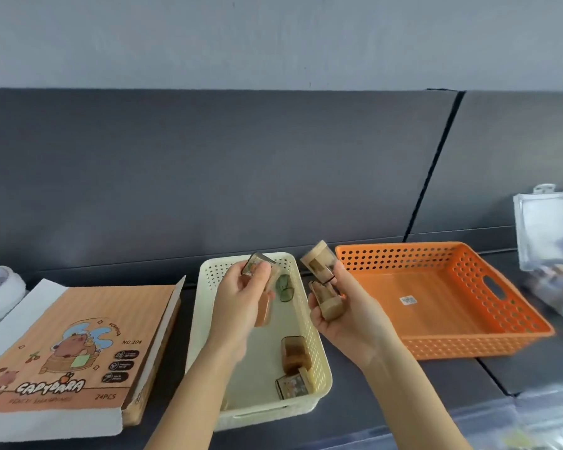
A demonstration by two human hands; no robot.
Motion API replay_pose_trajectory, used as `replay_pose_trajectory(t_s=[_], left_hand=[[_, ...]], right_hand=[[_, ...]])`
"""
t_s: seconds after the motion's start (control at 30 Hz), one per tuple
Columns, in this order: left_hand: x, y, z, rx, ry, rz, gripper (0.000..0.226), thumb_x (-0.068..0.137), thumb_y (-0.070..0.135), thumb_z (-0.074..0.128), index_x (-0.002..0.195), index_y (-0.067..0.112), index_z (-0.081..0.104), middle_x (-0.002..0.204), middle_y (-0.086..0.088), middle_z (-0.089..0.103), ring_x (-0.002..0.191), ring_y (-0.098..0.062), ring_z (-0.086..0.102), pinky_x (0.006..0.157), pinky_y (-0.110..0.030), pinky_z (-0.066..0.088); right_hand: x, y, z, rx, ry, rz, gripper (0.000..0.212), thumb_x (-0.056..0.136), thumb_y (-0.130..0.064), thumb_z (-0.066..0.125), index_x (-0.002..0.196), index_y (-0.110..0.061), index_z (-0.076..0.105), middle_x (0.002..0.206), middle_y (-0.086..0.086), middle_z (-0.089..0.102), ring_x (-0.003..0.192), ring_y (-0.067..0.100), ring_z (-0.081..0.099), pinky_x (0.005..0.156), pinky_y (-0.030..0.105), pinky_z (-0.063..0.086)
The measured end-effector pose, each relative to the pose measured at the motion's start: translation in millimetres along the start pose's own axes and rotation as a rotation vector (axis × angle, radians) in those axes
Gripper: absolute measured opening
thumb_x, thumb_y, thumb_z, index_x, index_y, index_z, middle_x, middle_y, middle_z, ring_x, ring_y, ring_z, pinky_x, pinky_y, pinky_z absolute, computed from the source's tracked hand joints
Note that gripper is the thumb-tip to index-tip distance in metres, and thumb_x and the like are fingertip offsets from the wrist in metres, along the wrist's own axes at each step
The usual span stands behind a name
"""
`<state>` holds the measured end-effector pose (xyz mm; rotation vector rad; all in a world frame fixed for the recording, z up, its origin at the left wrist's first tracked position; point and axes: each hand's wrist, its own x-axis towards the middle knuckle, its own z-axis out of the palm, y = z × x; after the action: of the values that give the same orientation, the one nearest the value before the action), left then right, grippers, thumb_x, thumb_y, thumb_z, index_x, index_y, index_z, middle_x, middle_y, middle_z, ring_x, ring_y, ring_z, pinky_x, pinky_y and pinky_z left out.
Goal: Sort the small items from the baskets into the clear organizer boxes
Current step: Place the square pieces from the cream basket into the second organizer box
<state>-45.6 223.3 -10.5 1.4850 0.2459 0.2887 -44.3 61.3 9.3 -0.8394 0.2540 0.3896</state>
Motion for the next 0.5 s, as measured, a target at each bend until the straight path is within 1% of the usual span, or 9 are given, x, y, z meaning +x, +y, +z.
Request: replay_pose_trajectory(t_s=[0.07, 0.13, 0.17, 0.27, 0.37, 0.43, 0.5], left_hand=[[-4.7, -0.1, 14.8, -0.022, -0.046, -0.018, 0.016, 0.090, 0.037, 0.060, 0.097, 0.024, 0.064, 0.085, 0.004, 0.070, 0.068, -0.006, 0.067, 0.060, -0.023, 0.051], [-10.7, 0.4, 30.1, -0.027, -0.099, -0.021, 0.018, 0.091, 0.035, 0.060, 0.099, 0.020, 0.064, 0.087, 0.002, 0.071, 0.067, -0.010, 0.067, 0.061, -0.025, 0.052], [-13.1, 0.5, 38.3, -0.020, -0.125, -0.013, 0.019, 0.091, 0.035, 0.060, 0.101, 0.019, 0.064, 0.089, 0.000, 0.071, 0.068, -0.011, 0.067, 0.061, -0.027, 0.051], [-21.6, 4.1, 65.6, 0.004, -0.188, 0.014, 0.021, 0.091, 0.034, 0.059, 0.101, 0.016, 0.063, 0.089, -0.002, 0.070, 0.067, -0.011, 0.068, 0.059, -0.025, 0.050], [-33.0, 12.5, 99.5, -0.018, -0.270, 0.024, 0.023, 0.090, 0.037, 0.059, 0.098, 0.015, 0.064, 0.083, -0.006, 0.069, 0.065, -0.011, 0.065, 0.056, -0.027, 0.049], [-42.0, 15.6, 123.6, -0.059, -0.329, -0.013, 0.025, 0.088, 0.040, 0.060, 0.097, 0.017, 0.065, 0.080, -0.005, 0.069, 0.065, -0.012, 0.063, 0.055, -0.029, 0.048], [-52.1, 14.1, 150.0, -0.064, -0.392, -0.041, 0.028, 0.086, 0.043, 0.060, 0.098, 0.018, 0.065, 0.078, -0.004, 0.068, 0.064, -0.012, 0.063, 0.054, -0.028, 0.047]], right_hand=[[-9.4, -5.3, -14.4, -0.012, 0.071, -0.056, 0.036, 0.072, -0.037, 0.072, 0.102, -0.017, 0.069, 0.097, 0.010, 0.064, 0.088, 0.022, 0.058, 0.064, 0.027, 0.050], [-19.3, -11.4, -29.6, -0.045, 0.135, -0.111, 0.024, 0.078, -0.036, 0.070, 0.095, -0.020, 0.073, 0.096, 0.007, 0.066, 0.084, 0.021, 0.060, 0.060, 0.026, 0.050], [-24.3, -15.1, -36.6, -0.050, 0.155, -0.136, 0.021, 0.079, -0.037, 0.070, 0.092, -0.021, 0.075, 0.095, 0.006, 0.067, 0.082, 0.020, 0.061, 0.058, 0.025, 0.050], [-42.7, -30.5, -56.3, -0.049, 0.169, -0.226, 0.024, 0.073, -0.039, 0.071, 0.084, -0.019, 0.078, 0.090, 0.005, 0.066, 0.079, 0.019, 0.060, 0.054, 0.023, 0.049], [-62.4, -52.2, -76.9, -0.087, 0.152, -0.312, 0.031, 0.071, -0.042, 0.071, 0.089, -0.018, 0.076, 0.093, 0.007, 0.062, 0.079, 0.020, 0.061, 0.054, 0.024, 0.047], [-74.5, -66.2, -93.5, -0.109, 0.167, -0.353, 0.032, 0.071, -0.042, 0.070, 0.091, -0.018, 0.075, 0.089, 0.006, 0.062, 0.077, 0.018, 0.062, 0.056, 0.024, 0.047], [-86.7, -77.9, -113.7, -0.113, 0.209, -0.376, 0.031, 0.072, -0.041, 0.069, 0.091, -0.017, 0.075, 0.086, 0.004, 0.064, 0.075, 0.017, 0.061, 0.057, 0.024, 0.046]])
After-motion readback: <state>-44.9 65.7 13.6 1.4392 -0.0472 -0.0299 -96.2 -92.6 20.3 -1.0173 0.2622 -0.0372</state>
